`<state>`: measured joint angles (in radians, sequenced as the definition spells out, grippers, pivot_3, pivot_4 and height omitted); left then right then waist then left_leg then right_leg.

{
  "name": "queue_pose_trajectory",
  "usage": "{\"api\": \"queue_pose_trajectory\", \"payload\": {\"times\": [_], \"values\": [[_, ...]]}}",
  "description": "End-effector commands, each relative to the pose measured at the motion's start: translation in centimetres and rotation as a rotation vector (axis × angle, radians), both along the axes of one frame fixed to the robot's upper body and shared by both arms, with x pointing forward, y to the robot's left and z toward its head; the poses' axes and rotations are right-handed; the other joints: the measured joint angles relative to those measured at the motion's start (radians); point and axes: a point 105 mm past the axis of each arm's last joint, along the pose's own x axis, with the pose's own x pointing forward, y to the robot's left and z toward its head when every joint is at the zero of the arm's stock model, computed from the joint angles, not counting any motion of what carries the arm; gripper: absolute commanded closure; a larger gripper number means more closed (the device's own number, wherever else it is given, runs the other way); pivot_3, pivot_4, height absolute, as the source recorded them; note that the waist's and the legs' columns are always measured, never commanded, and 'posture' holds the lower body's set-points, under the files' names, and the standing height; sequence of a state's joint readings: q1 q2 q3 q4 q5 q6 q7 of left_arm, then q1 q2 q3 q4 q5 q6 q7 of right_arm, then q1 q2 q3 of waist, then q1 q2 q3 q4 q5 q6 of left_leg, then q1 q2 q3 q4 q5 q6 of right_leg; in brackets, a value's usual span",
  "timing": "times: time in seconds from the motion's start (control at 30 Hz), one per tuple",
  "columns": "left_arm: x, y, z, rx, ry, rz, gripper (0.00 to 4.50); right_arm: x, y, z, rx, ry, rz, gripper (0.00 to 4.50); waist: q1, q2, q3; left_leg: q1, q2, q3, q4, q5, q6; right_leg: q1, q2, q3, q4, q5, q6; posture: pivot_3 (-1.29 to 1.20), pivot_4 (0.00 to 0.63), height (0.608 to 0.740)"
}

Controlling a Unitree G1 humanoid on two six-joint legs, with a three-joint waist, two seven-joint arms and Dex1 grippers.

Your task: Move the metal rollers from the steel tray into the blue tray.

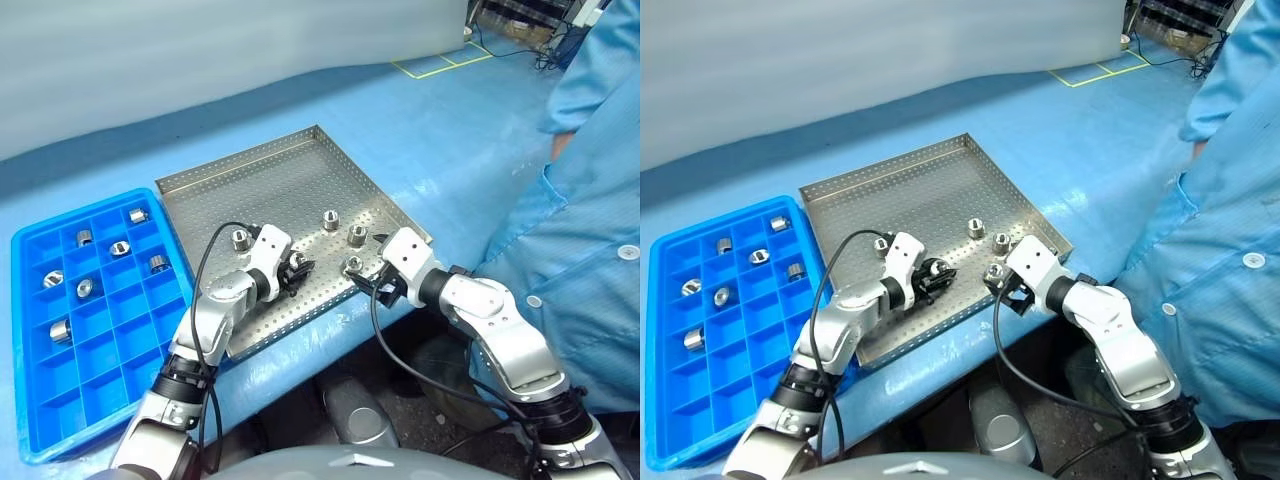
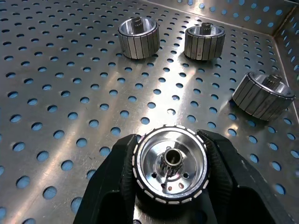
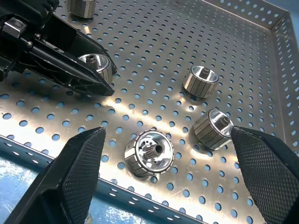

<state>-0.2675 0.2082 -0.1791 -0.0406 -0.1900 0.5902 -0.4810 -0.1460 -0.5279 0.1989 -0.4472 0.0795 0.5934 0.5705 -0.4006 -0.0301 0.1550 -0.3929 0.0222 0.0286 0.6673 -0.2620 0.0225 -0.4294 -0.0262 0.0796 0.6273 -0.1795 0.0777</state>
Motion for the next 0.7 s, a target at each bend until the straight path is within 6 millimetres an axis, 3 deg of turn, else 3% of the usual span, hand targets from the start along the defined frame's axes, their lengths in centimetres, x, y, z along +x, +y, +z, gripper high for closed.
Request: {"api": "queue_pose_trajectory", "payload": {"times": [0.03,0.27,0.47,0.7], "values": [[0.0,-0.3,3.7,-0.091,-0.100,-0.017,2.78,-0.1,0.7,0.9,0.028,-0.012,0.047,0.00,0.004,0.000,0.000,0.000,0.000,0.000,0.000,0.000,0.000,0.000,0.000,0.000,0.000,0.000,0.000,-0.37,0.150,0.740],[-2.0,2.5,7.1,-0.101,-0.163,0.021,2.78,-1.3,2.2,0.3,0.097,0.119,0.213,0.00,0.012,0.000,0.000,0.000,0.002,0.000,0.000,0.000,0.000,0.000,0.000,0.000,0.000,0.000,0.000,-0.31,0.150,0.740],[-3.9,6.2,7.7,-0.020,-0.163,0.160,2.78,-1.3,4.0,2.2,0.232,0.125,0.321,0.00,0.049,0.000,0.001,0.001,0.004,-0.001,0.000,0.000,0.000,0.000,0.001,0.000,0.000,0.000,-0.001,-0.24,0.150,0.740],[-7.3,9.6,8.5,0.069,-0.167,0.288,2.78,-0.9,5.3,2.7,0.248,0.109,0.374,0.00,0.120,0.000,0.001,-0.001,0.004,-0.003,-0.001,0.000,0.000,-0.001,0.000,-0.003,0.000,-0.001,-0.003,-0.14,0.150,0.740]]}}
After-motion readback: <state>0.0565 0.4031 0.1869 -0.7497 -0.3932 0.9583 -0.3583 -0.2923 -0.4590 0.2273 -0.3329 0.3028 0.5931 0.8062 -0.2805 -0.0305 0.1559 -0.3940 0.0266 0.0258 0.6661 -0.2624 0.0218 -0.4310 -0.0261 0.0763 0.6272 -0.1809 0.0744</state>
